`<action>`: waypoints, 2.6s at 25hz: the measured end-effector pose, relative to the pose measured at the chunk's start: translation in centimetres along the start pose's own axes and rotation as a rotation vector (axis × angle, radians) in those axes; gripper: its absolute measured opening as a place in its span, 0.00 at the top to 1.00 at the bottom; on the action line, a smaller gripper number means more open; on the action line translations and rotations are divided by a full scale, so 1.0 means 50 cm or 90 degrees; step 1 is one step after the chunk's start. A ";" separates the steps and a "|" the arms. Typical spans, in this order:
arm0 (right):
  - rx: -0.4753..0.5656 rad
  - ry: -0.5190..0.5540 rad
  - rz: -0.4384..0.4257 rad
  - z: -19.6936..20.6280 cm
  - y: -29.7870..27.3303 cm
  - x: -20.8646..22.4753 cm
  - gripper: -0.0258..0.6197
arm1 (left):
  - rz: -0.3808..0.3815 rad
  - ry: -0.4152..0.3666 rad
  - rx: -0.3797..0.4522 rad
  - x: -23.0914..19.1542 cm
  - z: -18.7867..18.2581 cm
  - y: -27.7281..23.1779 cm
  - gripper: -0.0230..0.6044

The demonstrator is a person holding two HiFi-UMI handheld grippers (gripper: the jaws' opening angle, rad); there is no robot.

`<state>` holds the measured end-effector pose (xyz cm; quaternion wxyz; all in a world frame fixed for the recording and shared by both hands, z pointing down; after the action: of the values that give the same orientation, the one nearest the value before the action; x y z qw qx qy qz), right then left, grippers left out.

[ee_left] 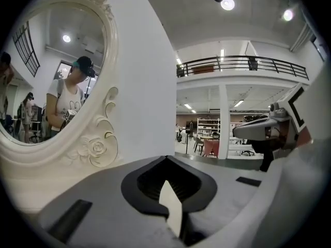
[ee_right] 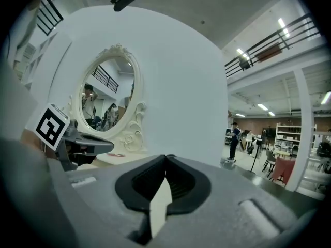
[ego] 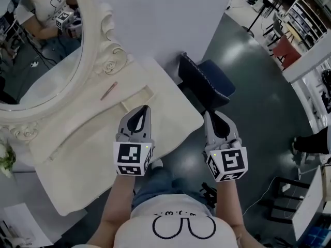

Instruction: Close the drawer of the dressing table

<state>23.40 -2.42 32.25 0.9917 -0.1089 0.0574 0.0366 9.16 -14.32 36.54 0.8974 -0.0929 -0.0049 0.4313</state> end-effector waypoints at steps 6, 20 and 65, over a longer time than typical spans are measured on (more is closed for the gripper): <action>-0.016 -0.017 -0.024 0.026 -0.050 0.030 0.96 | -0.022 0.009 -0.009 -0.023 0.013 -0.027 0.97; 0.023 0.033 -0.236 -0.032 -0.227 0.100 0.96 | -0.263 0.031 0.009 -0.075 -0.010 -0.037 0.97; -0.141 0.055 -0.493 0.205 -0.409 0.132 0.96 | -0.495 0.234 -0.254 -0.070 0.375 -0.181 0.84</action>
<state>32.76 -19.67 45.73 0.9112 -0.2302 0.0492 -0.3380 12.29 -19.49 56.77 0.9430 -0.3294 0.0366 0.0302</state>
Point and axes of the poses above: the fingertips, and each gripper's own axes: y backward along the fingers, x to its right, z out of its underside, the point moved 2 cm from there along y, backward along the fingers, and after that the axes turned 6 degrees about -z, right-handed, at the moved point
